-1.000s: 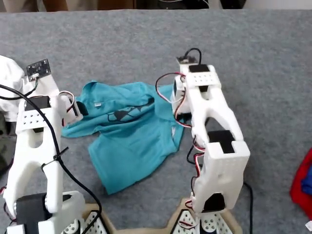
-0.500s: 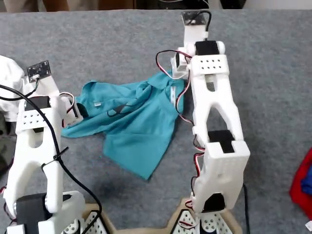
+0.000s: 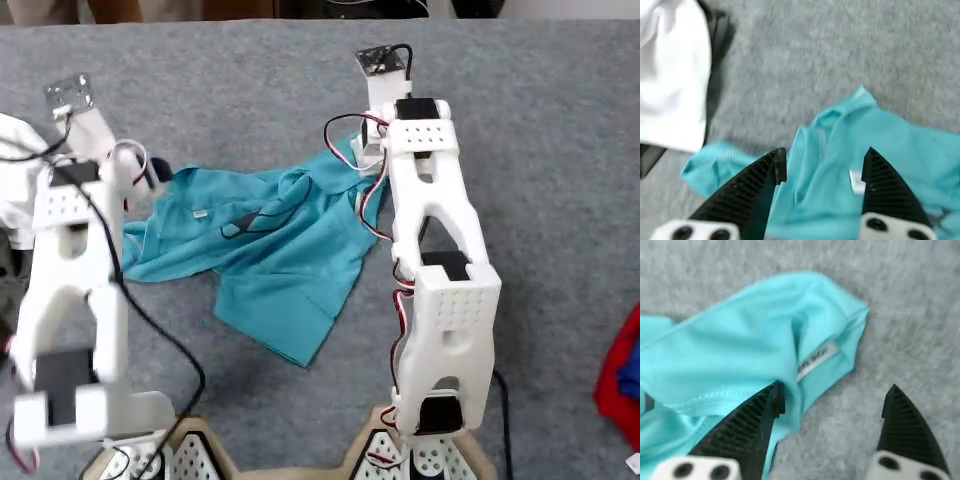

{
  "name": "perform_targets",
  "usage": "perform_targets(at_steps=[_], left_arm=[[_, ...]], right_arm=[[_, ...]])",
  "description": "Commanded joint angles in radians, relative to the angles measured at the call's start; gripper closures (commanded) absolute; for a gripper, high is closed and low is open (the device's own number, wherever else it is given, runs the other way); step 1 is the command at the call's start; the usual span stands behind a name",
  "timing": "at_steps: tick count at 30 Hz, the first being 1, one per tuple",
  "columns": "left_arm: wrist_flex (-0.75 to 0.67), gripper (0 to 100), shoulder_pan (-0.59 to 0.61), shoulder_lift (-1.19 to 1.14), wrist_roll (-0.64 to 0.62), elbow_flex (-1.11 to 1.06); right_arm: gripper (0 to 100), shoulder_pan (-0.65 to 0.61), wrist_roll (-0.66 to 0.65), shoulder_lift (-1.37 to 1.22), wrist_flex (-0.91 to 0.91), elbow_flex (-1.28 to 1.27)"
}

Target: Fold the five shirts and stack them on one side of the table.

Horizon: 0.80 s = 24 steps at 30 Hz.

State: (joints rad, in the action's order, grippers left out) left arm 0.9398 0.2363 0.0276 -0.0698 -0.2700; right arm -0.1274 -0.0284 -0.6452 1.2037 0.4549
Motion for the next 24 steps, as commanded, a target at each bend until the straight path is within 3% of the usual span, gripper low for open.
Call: perform_targets(at_steps=[1,9,15,24], left_arm=[[0.038,75,-0.029,-0.203,-0.009,0.275],[0.368,75,-0.071,-0.516,0.012,0.740],[0.707,75,-0.061,-0.568,0.196,0.898],[0.695,80,-0.046,-0.572,0.196,0.899]], right_arm=[[73.1,0.030,-0.009,0.004,-0.097,0.016],[90.3,0.058,-0.009,-0.016,-0.212,-0.022],[91.7,0.071,-0.009,-0.021,-0.212,-0.019],[91.7,0.071,-0.009,-0.021,-0.212,-0.024]])
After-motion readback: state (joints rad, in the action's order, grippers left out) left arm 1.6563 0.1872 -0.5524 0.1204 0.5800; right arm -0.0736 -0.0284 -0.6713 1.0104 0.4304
